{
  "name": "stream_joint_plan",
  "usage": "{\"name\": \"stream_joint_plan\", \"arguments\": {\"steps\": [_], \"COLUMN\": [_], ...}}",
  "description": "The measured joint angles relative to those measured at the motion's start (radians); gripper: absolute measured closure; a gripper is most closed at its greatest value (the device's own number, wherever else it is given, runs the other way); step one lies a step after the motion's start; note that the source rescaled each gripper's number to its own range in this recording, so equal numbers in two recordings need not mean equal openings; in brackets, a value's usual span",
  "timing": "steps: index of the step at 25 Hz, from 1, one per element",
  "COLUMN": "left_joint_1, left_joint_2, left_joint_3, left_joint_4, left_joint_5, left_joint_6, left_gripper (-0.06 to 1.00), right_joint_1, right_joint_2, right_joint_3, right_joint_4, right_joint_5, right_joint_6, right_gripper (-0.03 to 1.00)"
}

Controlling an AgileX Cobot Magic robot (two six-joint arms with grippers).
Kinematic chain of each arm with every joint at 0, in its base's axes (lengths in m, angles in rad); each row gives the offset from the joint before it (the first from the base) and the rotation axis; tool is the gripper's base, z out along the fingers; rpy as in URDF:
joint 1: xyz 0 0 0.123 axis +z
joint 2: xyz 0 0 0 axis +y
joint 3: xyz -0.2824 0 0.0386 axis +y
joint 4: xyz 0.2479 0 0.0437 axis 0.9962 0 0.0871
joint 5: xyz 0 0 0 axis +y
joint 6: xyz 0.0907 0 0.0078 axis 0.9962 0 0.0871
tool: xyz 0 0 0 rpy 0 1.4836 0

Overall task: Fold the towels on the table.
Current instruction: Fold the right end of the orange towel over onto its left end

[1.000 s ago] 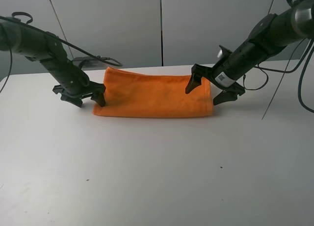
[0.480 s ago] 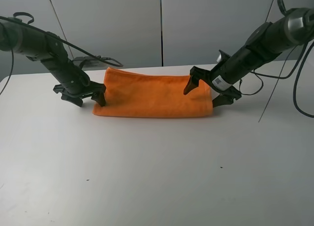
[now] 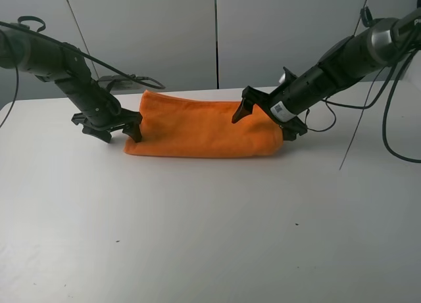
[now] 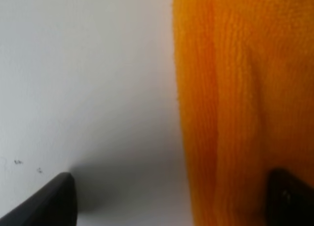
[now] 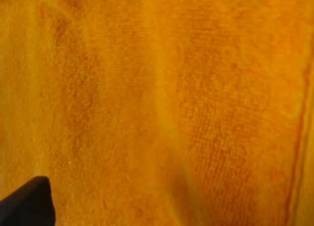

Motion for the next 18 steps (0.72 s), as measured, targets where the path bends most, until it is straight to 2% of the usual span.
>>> {"name": "stream_joint_plan", "arguments": {"steps": [5, 7, 9, 10, 13, 14, 18], "left_joint_1": [0.000, 0.000, 0.000, 0.000, 0.000, 0.000, 0.000], "left_joint_2": [0.000, 0.000, 0.000, 0.000, 0.000, 0.000, 0.000], "left_joint_3": [0.000, 0.000, 0.000, 0.000, 0.000, 0.000, 0.000], "left_joint_4": [0.000, 0.000, 0.000, 0.000, 0.000, 0.000, 0.000], "left_joint_5": [0.000, 0.002, 0.004, 0.004, 0.006, 0.006, 0.006], "left_joint_6": [0.000, 0.000, 0.000, 0.000, 0.000, 0.000, 0.000], "left_gripper": [-0.05, -0.05, -0.05, -0.05, -0.05, -0.05, -0.05], "right_joint_1": [0.014, 0.014, 0.014, 0.014, 0.014, 0.014, 0.014], "right_joint_2": [0.009, 0.012, 0.014, 0.014, 0.014, 0.014, 0.014], "right_joint_3": [-0.038, -0.055, -0.067, -0.070, -0.074, -0.074, -0.074], "right_joint_4": [-0.003, -0.007, -0.025, -0.039, -0.082, -0.087, -0.089], "right_joint_5": [0.015, 0.017, 0.029, 0.033, 0.048, 0.052, 0.054], "right_joint_6": [-0.002, -0.002, 0.006, 0.013, 0.035, 0.039, 0.043], "right_gripper": [-0.03, 0.03, 0.20, 0.34, 0.85, 0.91, 0.91]}}
